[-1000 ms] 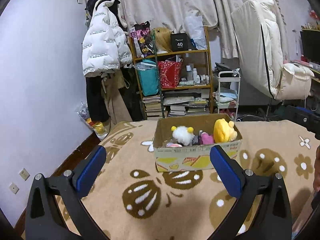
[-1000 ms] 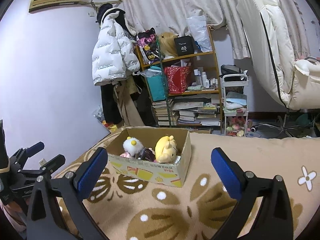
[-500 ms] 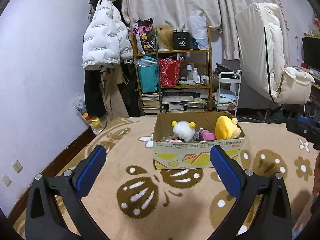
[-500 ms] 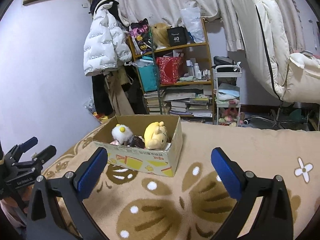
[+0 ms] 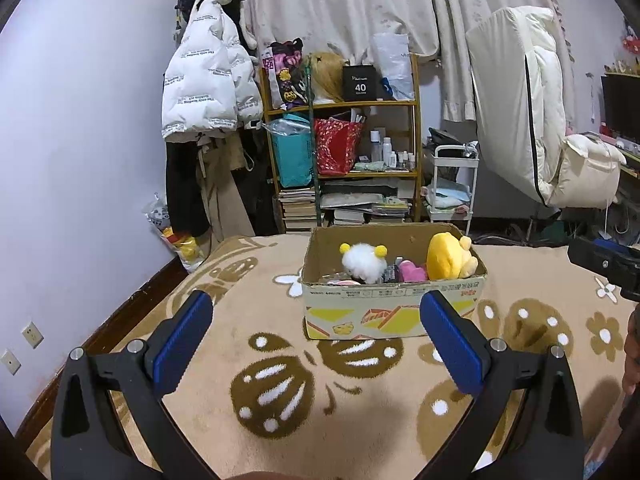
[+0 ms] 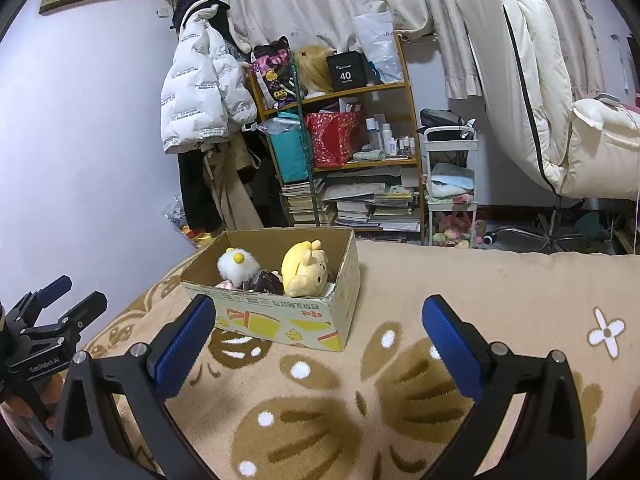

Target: Organize soft objects

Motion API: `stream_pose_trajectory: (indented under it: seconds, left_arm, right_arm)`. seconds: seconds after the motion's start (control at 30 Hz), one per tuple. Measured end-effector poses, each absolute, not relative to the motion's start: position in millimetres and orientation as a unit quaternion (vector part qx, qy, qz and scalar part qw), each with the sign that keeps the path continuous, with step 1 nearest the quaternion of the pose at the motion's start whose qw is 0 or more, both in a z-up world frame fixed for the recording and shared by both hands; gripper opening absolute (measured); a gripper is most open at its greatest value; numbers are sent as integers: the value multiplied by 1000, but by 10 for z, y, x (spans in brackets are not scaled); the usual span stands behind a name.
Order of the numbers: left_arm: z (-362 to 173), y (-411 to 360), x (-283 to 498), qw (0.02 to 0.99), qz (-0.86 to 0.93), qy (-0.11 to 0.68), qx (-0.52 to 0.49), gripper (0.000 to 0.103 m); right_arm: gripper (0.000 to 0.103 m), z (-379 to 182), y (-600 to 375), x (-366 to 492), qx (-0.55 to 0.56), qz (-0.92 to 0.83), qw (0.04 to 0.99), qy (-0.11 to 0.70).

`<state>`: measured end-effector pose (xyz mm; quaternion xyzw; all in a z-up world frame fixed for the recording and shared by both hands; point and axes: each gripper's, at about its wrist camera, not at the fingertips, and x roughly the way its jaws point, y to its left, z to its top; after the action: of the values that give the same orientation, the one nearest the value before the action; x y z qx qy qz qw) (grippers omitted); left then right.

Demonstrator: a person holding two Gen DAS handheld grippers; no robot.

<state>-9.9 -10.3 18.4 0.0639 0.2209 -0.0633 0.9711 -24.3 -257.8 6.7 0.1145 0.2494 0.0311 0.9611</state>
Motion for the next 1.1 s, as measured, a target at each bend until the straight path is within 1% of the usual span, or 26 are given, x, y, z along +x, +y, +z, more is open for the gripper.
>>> stream_pose_trajectory:
  seconds: [0.37,1.1]
  left_arm:
    - [124,-69,-65,968,-61,238,52,102]
    - [131,-48,-63,968,-63,238,50,102]
  right_arm:
    - [103,32,-2557,-250,111,24,961,250]
    - [103,27,-2568,-249,111,25,961,253]
